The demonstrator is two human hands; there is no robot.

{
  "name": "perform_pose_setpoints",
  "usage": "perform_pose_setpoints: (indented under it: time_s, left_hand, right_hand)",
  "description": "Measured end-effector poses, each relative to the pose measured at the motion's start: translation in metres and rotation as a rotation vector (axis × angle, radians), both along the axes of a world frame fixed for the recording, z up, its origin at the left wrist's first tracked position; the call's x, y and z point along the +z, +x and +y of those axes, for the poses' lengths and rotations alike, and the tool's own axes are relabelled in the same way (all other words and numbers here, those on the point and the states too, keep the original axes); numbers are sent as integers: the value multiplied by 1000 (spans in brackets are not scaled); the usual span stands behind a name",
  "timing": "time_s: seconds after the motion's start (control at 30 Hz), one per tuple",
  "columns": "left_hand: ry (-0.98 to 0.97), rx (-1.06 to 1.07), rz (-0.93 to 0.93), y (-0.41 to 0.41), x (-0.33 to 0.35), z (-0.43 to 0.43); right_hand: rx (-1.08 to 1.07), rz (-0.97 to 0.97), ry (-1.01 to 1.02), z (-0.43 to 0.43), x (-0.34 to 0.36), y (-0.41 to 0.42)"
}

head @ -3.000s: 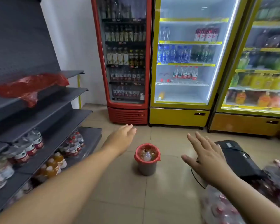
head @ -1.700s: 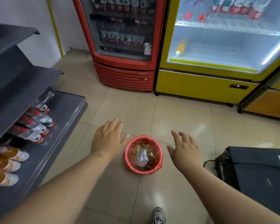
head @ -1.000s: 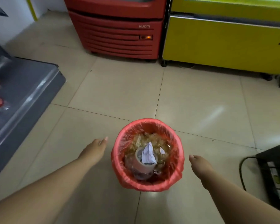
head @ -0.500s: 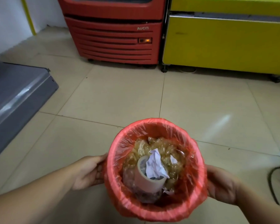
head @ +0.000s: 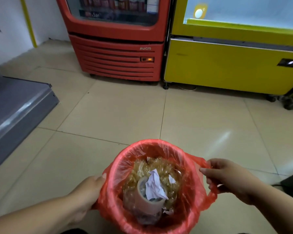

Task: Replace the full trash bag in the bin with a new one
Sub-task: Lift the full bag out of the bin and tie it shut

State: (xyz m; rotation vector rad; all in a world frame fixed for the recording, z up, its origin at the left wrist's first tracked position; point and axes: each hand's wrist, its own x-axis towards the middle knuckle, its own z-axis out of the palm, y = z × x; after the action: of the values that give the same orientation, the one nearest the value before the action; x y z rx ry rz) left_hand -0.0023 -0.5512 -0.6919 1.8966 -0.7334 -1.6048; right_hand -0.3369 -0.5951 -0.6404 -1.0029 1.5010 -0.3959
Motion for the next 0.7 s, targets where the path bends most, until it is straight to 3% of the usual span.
perform_pose_setpoints:
  time_s: [0.2,0.43,0.53,0.7]
  left_hand:
    - [51,-20,135,-4,16,14]
    - [162,-163,67,14,29,15]
    - [184,-209,-8,15,31,17]
    - [130,-425,-314,8,43,16]
  right_hand:
    - [78,-100,255,-4,22,13]
    - [-196,-440,441,-7,23,26]
    - [-251,-530,453,-6,22,30]
    - [-282,-516,396,-5,22,29]
